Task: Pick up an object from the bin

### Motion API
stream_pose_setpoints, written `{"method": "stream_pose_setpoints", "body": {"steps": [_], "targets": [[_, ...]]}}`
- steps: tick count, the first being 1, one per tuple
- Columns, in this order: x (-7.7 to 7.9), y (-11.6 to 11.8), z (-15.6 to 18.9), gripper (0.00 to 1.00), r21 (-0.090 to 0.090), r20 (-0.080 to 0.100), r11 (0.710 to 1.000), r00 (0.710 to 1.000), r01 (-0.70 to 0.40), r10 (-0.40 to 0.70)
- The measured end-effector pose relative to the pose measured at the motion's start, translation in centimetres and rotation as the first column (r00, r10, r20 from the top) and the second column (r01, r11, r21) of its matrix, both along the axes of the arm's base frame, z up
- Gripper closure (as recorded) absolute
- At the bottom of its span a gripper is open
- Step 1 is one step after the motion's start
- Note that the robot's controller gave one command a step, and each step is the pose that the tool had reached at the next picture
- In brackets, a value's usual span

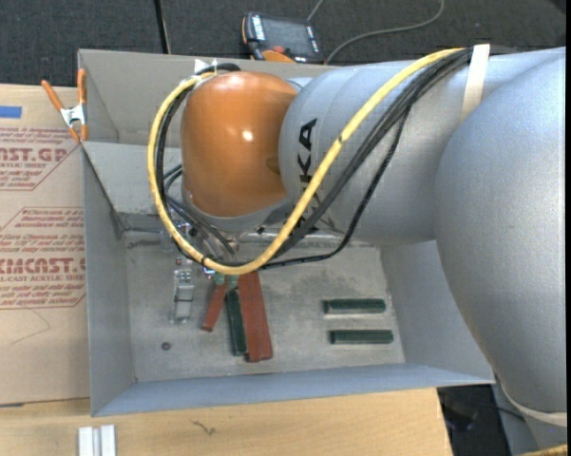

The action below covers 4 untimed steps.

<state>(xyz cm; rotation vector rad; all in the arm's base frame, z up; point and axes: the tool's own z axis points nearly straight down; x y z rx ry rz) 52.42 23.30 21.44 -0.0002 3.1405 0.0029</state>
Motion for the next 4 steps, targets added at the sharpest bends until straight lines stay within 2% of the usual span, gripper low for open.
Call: {"method": "stream_pose_setpoints", "body": {"steps": [1,2,3,4], "targets": [[1.8,-7.4,-8.6,0.00,-0.004,-0.005,0.975,0.975,-0.223,0.223],[2.5,-15.0,-14.5,0.00,-0.002,0.001,0.926,0.926,-0.376,0.376],[2.8,-14.6,-14.1,1.00,-0.003,0.011,0.925,0.925,-0.379,0.379],[2.5,-14.7,-14.4,0.00,-0.001,0.003,0.925,0.925,-0.379,0.379]]}}
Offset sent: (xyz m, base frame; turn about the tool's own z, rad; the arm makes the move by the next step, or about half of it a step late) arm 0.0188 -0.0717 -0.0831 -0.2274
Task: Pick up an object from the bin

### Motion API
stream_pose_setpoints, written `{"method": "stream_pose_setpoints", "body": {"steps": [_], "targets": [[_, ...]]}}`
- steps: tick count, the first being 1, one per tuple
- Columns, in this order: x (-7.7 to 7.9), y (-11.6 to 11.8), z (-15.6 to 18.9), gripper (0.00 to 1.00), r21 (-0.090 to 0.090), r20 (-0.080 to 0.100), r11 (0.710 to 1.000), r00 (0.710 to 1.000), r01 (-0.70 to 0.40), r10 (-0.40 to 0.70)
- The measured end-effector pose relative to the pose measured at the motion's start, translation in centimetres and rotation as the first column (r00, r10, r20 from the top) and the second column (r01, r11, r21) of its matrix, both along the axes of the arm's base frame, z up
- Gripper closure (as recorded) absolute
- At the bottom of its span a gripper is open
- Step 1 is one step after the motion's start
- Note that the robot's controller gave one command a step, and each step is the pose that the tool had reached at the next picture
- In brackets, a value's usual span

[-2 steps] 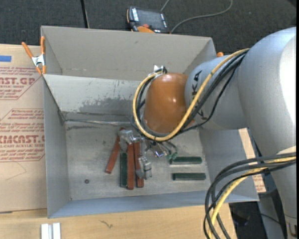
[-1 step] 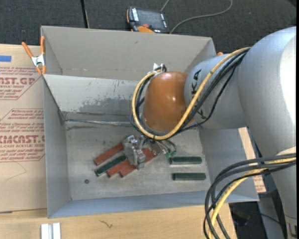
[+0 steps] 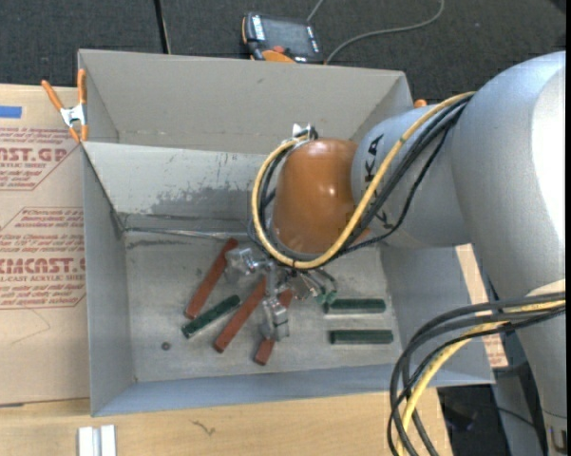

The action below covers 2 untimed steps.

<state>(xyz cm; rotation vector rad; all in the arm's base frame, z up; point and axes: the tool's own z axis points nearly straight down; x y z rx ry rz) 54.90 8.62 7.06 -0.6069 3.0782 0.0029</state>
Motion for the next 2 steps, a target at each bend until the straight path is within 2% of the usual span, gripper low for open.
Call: {"method": "stream_pose_setpoints", "body": {"steps": [1,2], "targets": [[0.0,0.1,0.0,1.00,0.001,-0.001,1.000,1.000,0.000,0.000],[-2.4,5.0,14.3,1.00,0.000,0.006,0.997,0.997,-0.071,0.071]]}}
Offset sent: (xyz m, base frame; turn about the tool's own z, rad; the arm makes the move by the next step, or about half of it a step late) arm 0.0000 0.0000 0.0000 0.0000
